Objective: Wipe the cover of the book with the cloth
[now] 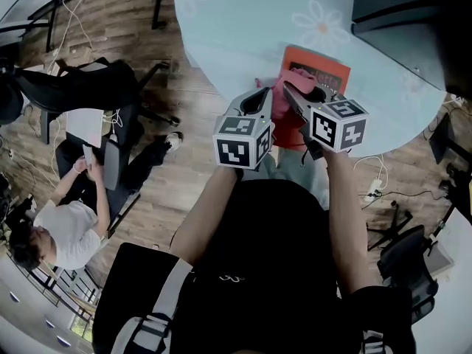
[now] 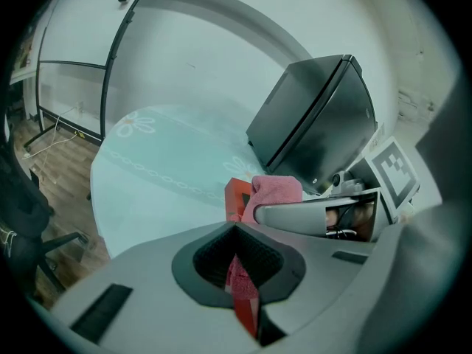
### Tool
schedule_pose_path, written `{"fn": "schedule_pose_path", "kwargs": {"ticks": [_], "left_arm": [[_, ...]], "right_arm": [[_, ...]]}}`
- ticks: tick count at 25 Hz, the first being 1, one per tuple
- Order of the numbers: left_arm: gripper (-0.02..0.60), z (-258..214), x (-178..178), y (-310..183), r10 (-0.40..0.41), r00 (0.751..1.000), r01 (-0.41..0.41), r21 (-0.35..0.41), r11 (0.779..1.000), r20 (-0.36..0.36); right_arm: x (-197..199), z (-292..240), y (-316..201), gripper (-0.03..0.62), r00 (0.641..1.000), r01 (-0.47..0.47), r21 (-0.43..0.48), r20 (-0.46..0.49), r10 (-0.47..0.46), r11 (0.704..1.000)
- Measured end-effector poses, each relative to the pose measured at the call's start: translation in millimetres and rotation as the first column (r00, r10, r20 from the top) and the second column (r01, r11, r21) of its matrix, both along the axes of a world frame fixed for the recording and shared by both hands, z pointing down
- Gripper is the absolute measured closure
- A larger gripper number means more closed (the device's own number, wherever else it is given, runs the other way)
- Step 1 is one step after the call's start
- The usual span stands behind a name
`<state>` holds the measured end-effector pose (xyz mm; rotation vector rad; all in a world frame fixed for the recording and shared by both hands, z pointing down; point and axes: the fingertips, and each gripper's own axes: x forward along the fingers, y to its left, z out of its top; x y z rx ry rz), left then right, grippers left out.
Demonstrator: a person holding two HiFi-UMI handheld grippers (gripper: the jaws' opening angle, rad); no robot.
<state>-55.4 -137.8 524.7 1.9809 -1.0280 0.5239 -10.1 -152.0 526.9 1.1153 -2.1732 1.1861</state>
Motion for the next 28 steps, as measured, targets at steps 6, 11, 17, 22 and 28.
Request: {"fn": "schedule_pose_path", "kwargs": {"ticks": [6, 11, 17, 22, 28], "left_arm": [[0.568, -5, 17, -3, 0.040, 0.999, -0.040, 0.012, 0.999, -0.012], [0.568, -6, 26, -3, 0.063, 0.998, -0.063, 0.013, 0.998, -0.011], [0.568, -8, 37, -1, 0.095, 0.995, -0.095, 0.013, 0.995, -0.014], [0.568, -6, 53, 6, 0.136, 0.990, -0.136, 0.006, 0.991, -0.021], [0.568, -5, 70, 18, 0.187, 0.982, -0.187, -0.002, 0.982, -0.033]], "right_arm": [[12, 2, 5, 0.488, 1.000, -0.023, -0.005, 0.008, 0.023, 1.000], [30, 2, 12, 0.488, 0.998, -0.065, -0.015, 0.011, 0.065, 0.998], [57, 0, 19, 0.488, 0.992, -0.128, -0.022, 0.009, 0.128, 0.992], [81, 0, 27, 0.488, 0.983, -0.185, -0.022, -0.003, 0.185, 0.982], [105, -2, 37, 0.488, 0.967, -0.255, -0.018, -0.010, 0.255, 0.967]]}}
